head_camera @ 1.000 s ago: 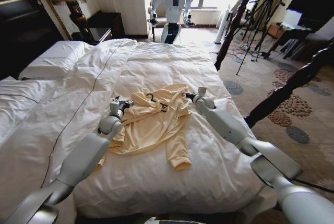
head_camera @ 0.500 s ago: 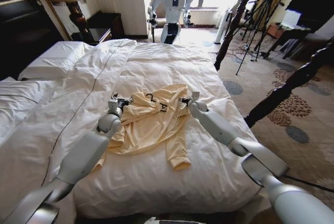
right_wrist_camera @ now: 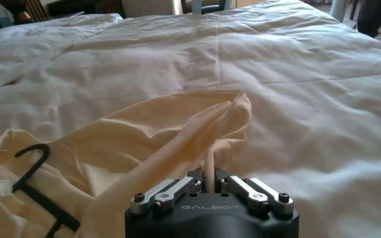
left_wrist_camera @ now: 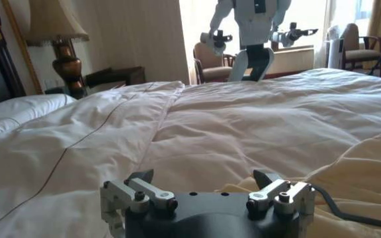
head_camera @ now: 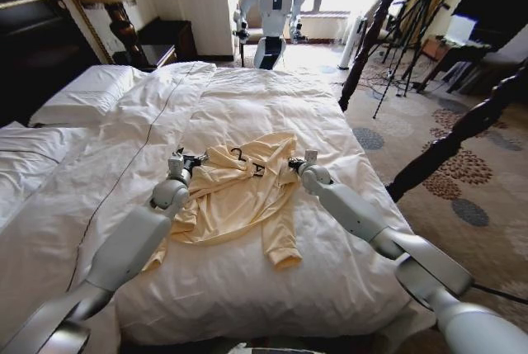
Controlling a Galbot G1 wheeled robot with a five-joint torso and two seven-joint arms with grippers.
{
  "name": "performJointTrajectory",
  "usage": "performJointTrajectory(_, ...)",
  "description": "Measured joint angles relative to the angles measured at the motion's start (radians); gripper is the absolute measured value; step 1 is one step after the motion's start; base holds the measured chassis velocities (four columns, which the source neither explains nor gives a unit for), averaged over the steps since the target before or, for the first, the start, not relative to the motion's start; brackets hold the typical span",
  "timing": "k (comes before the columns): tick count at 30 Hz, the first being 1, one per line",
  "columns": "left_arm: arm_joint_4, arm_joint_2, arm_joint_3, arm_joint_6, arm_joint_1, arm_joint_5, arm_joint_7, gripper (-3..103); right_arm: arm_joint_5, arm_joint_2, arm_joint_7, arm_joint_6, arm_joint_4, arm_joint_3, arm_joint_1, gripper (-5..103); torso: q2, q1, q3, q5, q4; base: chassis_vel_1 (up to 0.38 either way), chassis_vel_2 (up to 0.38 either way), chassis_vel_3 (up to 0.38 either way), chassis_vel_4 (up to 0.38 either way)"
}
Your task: Pick up the clothes from the bed and hang them on the clothes hanger.
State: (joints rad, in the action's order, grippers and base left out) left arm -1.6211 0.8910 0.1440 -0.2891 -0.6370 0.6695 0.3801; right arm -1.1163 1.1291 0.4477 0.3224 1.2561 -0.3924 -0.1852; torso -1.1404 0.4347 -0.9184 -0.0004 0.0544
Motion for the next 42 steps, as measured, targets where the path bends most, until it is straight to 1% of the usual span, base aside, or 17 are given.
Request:
performJointTrajectory(1,-0.002,-0.001,0.003,-0.001,-0.002,0.002,0.002,100,-0.010,-0.016,0.010,0.005,0.038,-0.009,-0.003,4,0.000,0.000,0.000,0.0000,0.0000,0.000,0.000,0.000,0.000)
performJointTrajectory(2,-0.002,-0.001,0.003,-0.001,-0.002,0.002,0.002,100,-0.010,-0.016,0.010,0.005,0.038,-0.009,-0.003,4,0.000,0.000,0.000,0.0000,0.0000,0.000,0.000,0.000,0.000)
performJointTrajectory(3,-0.004,-0.002,0.007,-0.001,-0.004,0.004,0.003,100,-0.029,-0.042,0.025,0.014,0.100,-0.023,-0.007,4,0.000,0.000,0.000,-0.0001,-0.0001,0.000,0.000,0.000,0.000)
performJointTrajectory(5,-0.009,-0.002,0.014,-0.003,-0.007,0.008,0.006,100,-0.049,-0.092,0.045,0.026,0.210,-0.058,-0.013,-2,0.000,0.000,0.000,0.0000,0.0000,0.000,0.000,0.000,0.000)
performJointTrajectory(6,-0.009,-0.002,0.014,-0.003,-0.007,0.008,0.006,100,-0.049,-0.092,0.045,0.026,0.210,-0.058,-0.013,-2,0.000,0.000,0.000,0.0000,0.0000,0.000,0.000,0.000,0.000)
performJointTrajectory(10,-0.018,-0.002,0.019,-0.008,-0.008,0.016,0.016,100,-0.050,-0.159,0.056,0.027,0.332,-0.112,-0.015,-2,0.000,0.000,0.000,0.0000,0.0000,0.000,0.000,0.000,0.000)
performJointTrajectory(12,-0.030,-0.002,0.025,-0.016,-0.010,0.027,0.023,100,-0.085,-0.216,0.076,0.044,0.433,-0.150,-0.015,-2,0.000,0.000,0.000,0.0001,-0.0001,0.000,0.000,0.000,0.000)
performJointTrajectory(13,-0.037,-0.004,0.028,-0.023,-0.011,0.035,0.031,100,-0.121,-0.272,0.087,0.062,0.519,-0.187,-0.010,-2,0.000,0.000,0.000,0.0000,0.0000,0.000,0.000,0.000,0.000)
performJointTrajectory(15,-0.039,-0.004,0.030,-0.024,-0.012,0.036,0.033,100,-0.133,-0.295,0.088,0.070,0.551,-0.201,-0.007,-2,0.000,0.000,0.000,0.0002,0.0000,0.000,0.000,0.000,0.000)
performJointTrajectory(17,-0.043,-0.007,0.036,-0.027,-0.015,0.038,0.038,100,-0.177,-0.369,0.086,0.106,0.652,-0.243,0.005,-2,0.000,0.000,0.000,0.0000,0.0002,0.000,0.000,0.000,0.000)
performJointTrajectory(21,-0.047,-0.006,0.042,-0.031,-0.021,0.038,0.046,100,-0.194,-0.422,0.064,0.121,0.726,-0.283,0.017,0,0.000,0.000,0.000,0.0000,0.0002,0.000,0.000,0.000,0.000)
performJointTrajectory(26,-0.064,-0.004,0.045,-0.036,-0.036,0.041,0.057,100,-0.191,-0.436,0.026,0.111,0.782,-0.322,0.029,0,0.000,0.000,0.000,0.0001,0.0001,0.000,0.000,0.000,0.000)
performJointTrajectory(31,-0.077,-0.007,0.061,-0.038,-0.053,0.044,0.066,100,-0.191,-0.406,0.001,0.093,0.818,-0.394,0.079,0,0.000,0.000,0.000,0.0000,0.0001,0.000,0.000,0.000,0.000)
performJointTrajectory(34,-0.083,-0.014,0.080,-0.039,-0.065,0.045,0.067,100,-0.210,-0.351,0.003,0.097,0.823,-0.474,0.133,0,0.000,0.000,0.000,-0.0002,0.0000,0.000,0.000,0.000,0.000)
performJointTrajectory(36,-0.085,-0.015,0.085,-0.039,-0.068,0.045,0.068,100,-0.215,-0.332,0.007,0.097,0.823,-0.492,0.143,0,0.000,0.000,0.000,-0.0002,0.0000,0.000,0.000,0.000,0.000)
performJointTrajectory(39,-0.096,-0.020,0.113,-0.039,-0.090,0.047,0.068,100,-0.290,-0.253,0.059,0.113,0.827,-0.555,0.169,0,0.000,0.000,0.000,-0.0003,-0.0003,0.000,0.000,0.000,0.000)
performJointTrajectory(42,-0.097,-0.022,0.127,-0.038,-0.101,0.047,0.067,100,-0.305,-0.231,0.075,0.123,0.825,-0.575,0.170,0,0.000,0.000,0.000,-0.0004,-0.0001,0.000,0.000,0.000,0.000)
